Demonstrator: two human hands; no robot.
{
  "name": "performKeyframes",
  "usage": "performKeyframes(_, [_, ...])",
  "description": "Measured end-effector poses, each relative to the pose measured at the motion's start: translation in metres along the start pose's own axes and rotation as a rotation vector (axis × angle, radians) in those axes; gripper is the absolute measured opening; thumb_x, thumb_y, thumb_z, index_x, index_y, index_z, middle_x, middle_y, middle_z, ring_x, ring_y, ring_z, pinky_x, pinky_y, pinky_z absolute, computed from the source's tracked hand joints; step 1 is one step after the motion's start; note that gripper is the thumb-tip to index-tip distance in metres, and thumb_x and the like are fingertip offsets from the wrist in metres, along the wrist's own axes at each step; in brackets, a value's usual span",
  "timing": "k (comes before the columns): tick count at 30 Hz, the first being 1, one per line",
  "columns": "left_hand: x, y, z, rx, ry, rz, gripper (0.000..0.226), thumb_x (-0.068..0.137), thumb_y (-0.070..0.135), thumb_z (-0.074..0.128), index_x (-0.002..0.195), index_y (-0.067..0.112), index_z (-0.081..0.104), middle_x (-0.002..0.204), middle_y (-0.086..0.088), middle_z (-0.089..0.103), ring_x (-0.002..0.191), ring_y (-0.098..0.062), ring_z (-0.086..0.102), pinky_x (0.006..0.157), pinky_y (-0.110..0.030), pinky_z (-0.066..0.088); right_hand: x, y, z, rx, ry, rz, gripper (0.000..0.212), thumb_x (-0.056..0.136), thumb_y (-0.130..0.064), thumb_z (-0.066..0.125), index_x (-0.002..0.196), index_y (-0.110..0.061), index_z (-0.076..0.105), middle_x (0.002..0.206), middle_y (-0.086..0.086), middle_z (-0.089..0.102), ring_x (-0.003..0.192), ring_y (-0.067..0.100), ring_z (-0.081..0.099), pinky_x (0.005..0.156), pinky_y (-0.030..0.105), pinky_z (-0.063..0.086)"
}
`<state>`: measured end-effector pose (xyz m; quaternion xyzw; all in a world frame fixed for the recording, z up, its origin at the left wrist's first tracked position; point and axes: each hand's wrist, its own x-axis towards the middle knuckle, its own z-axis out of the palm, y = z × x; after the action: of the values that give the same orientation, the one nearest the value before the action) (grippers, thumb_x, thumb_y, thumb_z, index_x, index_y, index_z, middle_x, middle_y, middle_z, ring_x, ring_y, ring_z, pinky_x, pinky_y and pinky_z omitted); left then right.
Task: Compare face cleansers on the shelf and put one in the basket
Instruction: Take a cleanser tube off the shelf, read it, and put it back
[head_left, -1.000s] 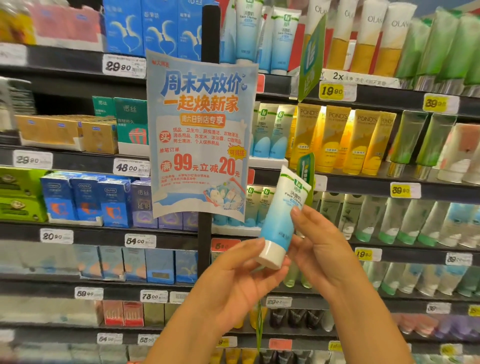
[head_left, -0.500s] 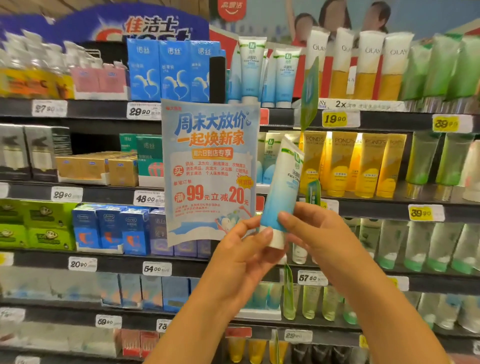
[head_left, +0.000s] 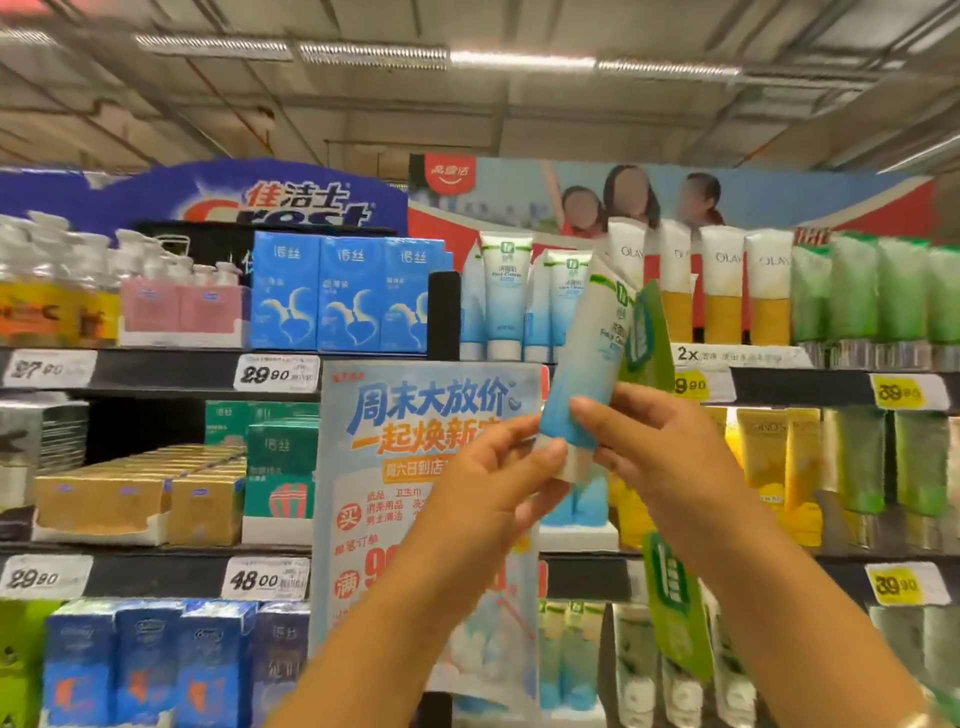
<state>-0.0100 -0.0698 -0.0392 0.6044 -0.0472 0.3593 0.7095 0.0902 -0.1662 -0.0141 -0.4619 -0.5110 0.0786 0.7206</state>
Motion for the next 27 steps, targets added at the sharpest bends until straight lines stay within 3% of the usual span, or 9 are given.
performKeyframes(6, [0.052,0.030,-0.012,0.268,0.018,0.103,0.027,0.089,0.015,0.059,0.115,0.013,0.061,0.104,-0.005,0.071,0.098,-0.016,0.067,0.090,-0.030,0.053,0.055,-0.002,0.011,0.084,-0.012,-0.043,0.025,0.065,-0.027,0.067,0.084,-0.011,0.072,0.089,0.010,0.075,0.085,0.023,0.071,0.073,0.030,0.059])
performKeyframes(8, [0.067,0.036,-0.011,0.365,0.084,0.138,0.030,0.089,0.017,0.059,0.119,0.013,0.059,0.110,-0.007,0.068,0.101,-0.019,0.066,0.088,-0.031,0.054,0.071,0.000,0.014,0.086,0.017,-0.057,0.020,0.067,-0.025,0.067,0.081,-0.012,0.073,0.089,0.010,0.075,0.085,0.024,0.071,0.074,0.034,0.059])
performKeyframes(10, [0.082,0.040,-0.012,0.499,0.160,0.206,0.028,0.089,0.021,0.061,0.116,0.016,0.062,0.112,-0.004,0.067,0.101,-0.017,0.064,0.079,-0.027,0.057,0.086,0.003,0.016,0.073,0.066,-0.087,0.008,0.077,-0.016,0.067,0.082,-0.013,0.073,0.087,0.005,0.075,0.082,0.019,0.072,0.066,0.028,0.059])
performKeyframes(12, [0.096,0.043,-0.012,0.601,0.231,0.297,0.024,0.089,0.022,0.061,0.112,0.017,0.064,0.110,0.000,0.067,0.098,-0.011,0.064,0.078,-0.026,0.057,0.100,0.007,0.017,0.007,0.139,-0.123,0.010,0.084,-0.011,0.064,0.091,-0.015,0.070,0.089,0.002,0.075,0.080,0.014,0.071,0.062,0.021,0.055])
performKeyframes(17, [0.123,0.041,-0.008,0.819,0.387,0.451,0.031,0.090,0.016,0.058,0.120,0.017,0.060,0.120,0.002,0.063,0.100,-0.005,0.057,0.067,0.004,0.040,0.131,0.020,0.015,-0.186,0.283,-0.189,0.014,0.085,-0.012,0.065,0.085,-0.027,0.063,0.088,-0.007,0.070,0.074,0.004,0.067,0.066,0.019,0.056])
performKeyframes(18, [0.128,0.040,-0.008,0.857,0.405,0.463,0.034,0.090,0.015,0.056,0.125,0.016,0.057,0.125,0.001,0.060,0.106,-0.008,0.056,0.073,0.002,0.039,0.136,0.023,0.015,-0.214,0.304,-0.191,0.013,0.085,-0.012,0.065,0.085,-0.025,0.063,0.088,-0.005,0.070,0.073,0.005,0.067,0.068,0.022,0.056])
performKeyframes(21, [0.141,0.040,-0.004,0.958,0.426,0.418,0.045,0.092,0.014,0.053,0.136,0.015,0.043,0.136,-0.004,0.050,0.123,-0.017,0.048,0.096,-0.020,0.038,0.150,0.032,0.013,-0.346,0.358,-0.178,0.013,0.083,-0.011,0.067,0.096,-0.010,0.067,0.095,0.008,0.071,0.085,0.021,0.068,0.079,0.040,0.056])
performKeyframes(27, [0.166,0.047,-0.002,1.113,0.363,0.143,0.054,0.088,0.011,0.057,0.135,0.006,0.030,0.130,-0.015,0.049,0.116,-0.029,0.051,0.086,-0.032,0.043,0.161,0.046,0.006,-0.582,0.406,-0.202,0.024,0.082,-0.016,0.069,0.104,-0.007,0.065,0.099,0.008,0.069,0.087,0.019,0.064,0.076,0.033,0.054])
